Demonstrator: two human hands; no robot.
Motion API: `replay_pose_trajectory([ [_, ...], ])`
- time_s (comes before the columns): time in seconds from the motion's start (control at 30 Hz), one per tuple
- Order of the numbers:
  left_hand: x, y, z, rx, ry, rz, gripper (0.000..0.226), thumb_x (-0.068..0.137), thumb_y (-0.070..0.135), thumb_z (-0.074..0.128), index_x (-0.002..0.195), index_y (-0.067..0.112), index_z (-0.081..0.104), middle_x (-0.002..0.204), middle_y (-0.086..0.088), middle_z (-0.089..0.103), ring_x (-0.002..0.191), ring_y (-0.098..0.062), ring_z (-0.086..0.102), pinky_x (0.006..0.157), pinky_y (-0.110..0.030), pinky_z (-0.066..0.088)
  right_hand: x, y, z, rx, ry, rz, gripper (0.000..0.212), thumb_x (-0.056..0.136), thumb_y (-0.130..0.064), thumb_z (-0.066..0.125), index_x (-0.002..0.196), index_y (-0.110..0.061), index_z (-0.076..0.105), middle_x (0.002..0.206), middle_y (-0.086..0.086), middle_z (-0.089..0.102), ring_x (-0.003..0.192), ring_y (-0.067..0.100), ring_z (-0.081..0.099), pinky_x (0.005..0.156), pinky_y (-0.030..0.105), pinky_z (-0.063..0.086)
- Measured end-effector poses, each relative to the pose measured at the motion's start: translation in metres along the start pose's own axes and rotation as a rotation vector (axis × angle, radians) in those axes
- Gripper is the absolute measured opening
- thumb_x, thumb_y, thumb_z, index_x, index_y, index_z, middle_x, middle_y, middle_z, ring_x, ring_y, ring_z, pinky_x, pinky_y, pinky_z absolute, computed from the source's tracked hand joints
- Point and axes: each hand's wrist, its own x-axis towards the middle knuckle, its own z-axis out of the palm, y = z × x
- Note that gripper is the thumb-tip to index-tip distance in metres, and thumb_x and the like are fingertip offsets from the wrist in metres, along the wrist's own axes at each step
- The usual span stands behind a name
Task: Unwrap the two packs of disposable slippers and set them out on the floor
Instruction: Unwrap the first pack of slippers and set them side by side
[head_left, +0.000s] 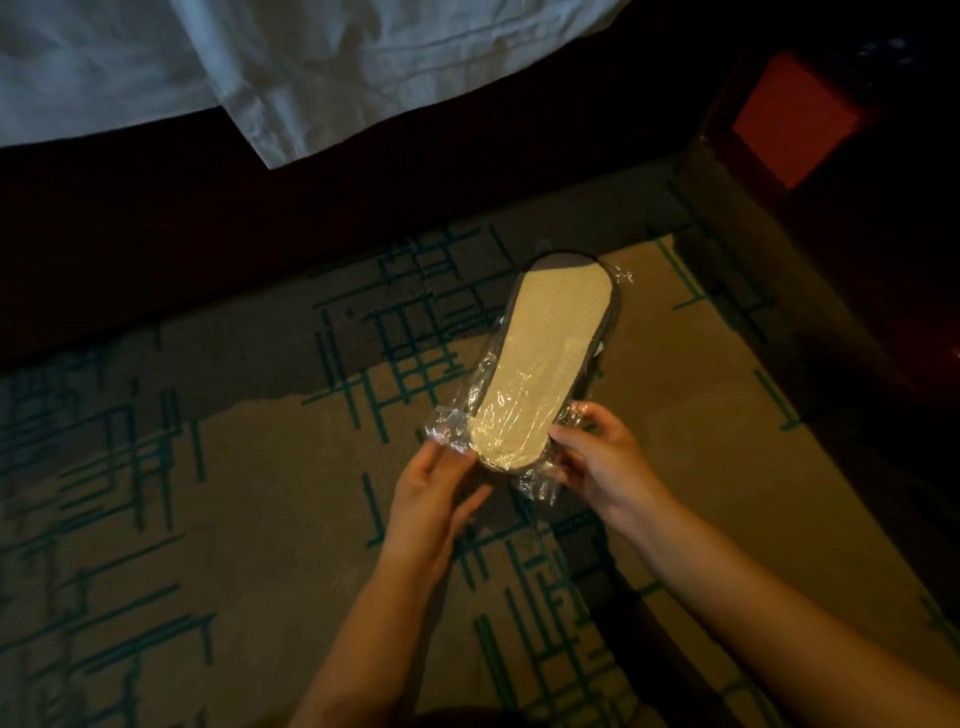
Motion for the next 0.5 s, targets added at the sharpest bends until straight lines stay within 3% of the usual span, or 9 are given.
replay_pose_trajectory([
  [0.07,0.001,0.008,-0.005,0.298,0.127,0.162,0.065,0.086,0.017,0.057,0.142,0.026,0.027,0.147,-0.003,0.039,0.112,-0.010,0.055,0.090,-0.029,0.048,-0.002,-0.003,-0.002,-0.023,0.006,-0.020,0.027,0.087,0.001,0.057,0.088,-0.025,0.054,0.084,0.004,0.060,0.066,0.014,0.060,0.045,0.019,0.055],
  [0.13,0.003,0.017,-0.007,0.648,0.153,0.342,0.075,0.084,0.021,0.061,0.145,0.027,0.017,0.148,0.003,0.033,0.122,-0.010,0.047,0.098,-0.030,0.045,-0.002,-0.006,-0.004,-0.076,-0.010,-0.072,0.026,0.086,0.001,0.057,0.093,-0.024,0.054,0.083,0.002,0.064,0.064,0.013,0.063,0.048,0.019,0.054],
  [0.23,0.006,0.025,-0.008,0.991,0.112,0.573,0.059,0.084,0.018,0.061,0.138,0.021,0.038,0.126,0.010,0.048,0.114,-0.008,0.050,0.099,-0.031,0.046,-0.003,-0.006,-0.005,-0.162,-0.042,-0.139,0.028,0.086,0.001,0.057,0.100,-0.023,0.053,0.082,0.000,0.067,0.068,0.013,0.064,0.054,0.022,0.053],
  [0.33,0.008,0.028,-0.008,1.177,0.158,0.749,0.031,0.083,0.013,0.063,0.114,0.014,0.063,0.108,0.003,0.062,0.097,-0.006,0.055,0.090,-0.033,0.052,-0.001,-0.005,-0.003,-0.214,-0.051,-0.173,0.029,0.086,0.000,0.057,0.105,-0.022,0.052,0.080,-0.002,0.066,0.067,0.012,0.062,0.059,0.024,0.050],
  [0.5,0.008,0.028,-0.011,1.270,0.185,0.781,0.022,0.083,0.010,0.062,0.104,0.012,0.067,0.096,-0.005,0.068,0.082,-0.010,0.057,0.073,-0.019,0.046,0.000,-0.005,-0.004,-0.257,-0.054,-0.215,0.028,0.086,-0.001,0.057,0.106,-0.021,0.054,0.079,-0.001,0.067,0.061,0.005,0.063,0.052,0.016,0.049],
])
